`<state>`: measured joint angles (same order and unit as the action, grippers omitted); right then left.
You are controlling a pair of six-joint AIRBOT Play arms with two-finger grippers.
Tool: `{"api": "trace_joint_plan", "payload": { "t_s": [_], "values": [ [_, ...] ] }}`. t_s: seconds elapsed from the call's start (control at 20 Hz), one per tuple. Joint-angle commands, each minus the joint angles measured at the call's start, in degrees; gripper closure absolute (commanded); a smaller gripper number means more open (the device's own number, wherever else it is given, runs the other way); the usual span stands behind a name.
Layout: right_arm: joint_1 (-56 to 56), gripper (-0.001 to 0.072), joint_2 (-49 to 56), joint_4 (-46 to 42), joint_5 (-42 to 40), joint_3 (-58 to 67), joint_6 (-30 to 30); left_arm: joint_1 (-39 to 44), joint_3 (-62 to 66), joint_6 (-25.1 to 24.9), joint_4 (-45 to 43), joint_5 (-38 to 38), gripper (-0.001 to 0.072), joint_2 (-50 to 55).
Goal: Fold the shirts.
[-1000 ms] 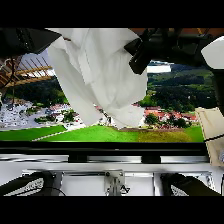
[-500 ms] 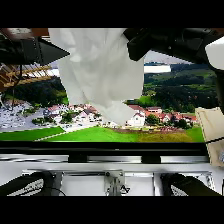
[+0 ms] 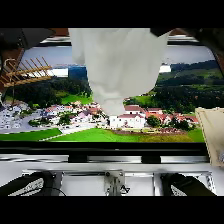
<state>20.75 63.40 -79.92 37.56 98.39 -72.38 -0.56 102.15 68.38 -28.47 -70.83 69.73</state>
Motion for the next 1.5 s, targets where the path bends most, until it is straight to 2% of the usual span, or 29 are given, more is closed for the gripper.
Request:
{"api": "trace_joint_plan", "payload": {
  "t_s": [0.0,0.1,0.15,0.3,0.5,0.75,0.95,1.2,1.45],
  "values": [
    [-0.59,0.0654,-0.83,-33.66,2.1,3.32,-24.74,-1.68,1.46,-0.13,-0.11,0.04,0.0298,-0.7],
    [-4.2,0.0654,-0.83,-45.72,10.25,5.22,-36.04,-1.66,1.46,-0.13,-0.11,-0.35,0.0298,-0.72],
    [-7.15,0.0654,-0.83,-48.13,14.86,5.81,-38.58,-1.62,1.46,-0.13,-0.11,-0.35,0.0298,-0.68],
    [-17.22,0.0653,-0.76,-47.67,25.7,6.01,-38.6,-1.62,1.44,-0.15,-0.31,-0.35,0.0299,-0.66],
    [-19.56,0.0654,-0.87,-48.74,23.06,6.01,-29.49,-1.62,1.44,-0.13,-0.33,-0.35,0.0299,-0.5],
    [-22.8,0.0655,-0.81,-59.23,21.86,6.78,-36.63,-1.62,1.44,-0.13,-0.61,-0.35,0.0299,-0.44],
    [-33.79,0.0655,-0.83,-58.93,20.98,10.91,-39.41,-1.62,1.29,-0.13,-1.16,-0.5,0.03,-0.42],
    [-49.9,0.0655,-0.81,-54.53,20.61,13.68,-42.1,-1.62,1.27,-0.09,-1.16,-2.34,0.03,-0.42],
    [-58.4,0.0655,0.74,-53.11,22.47,13.68,-42.03,-1.62,1.27,-0.11,-1.14,-4.42,0.03,-0.44]
  ]
}}
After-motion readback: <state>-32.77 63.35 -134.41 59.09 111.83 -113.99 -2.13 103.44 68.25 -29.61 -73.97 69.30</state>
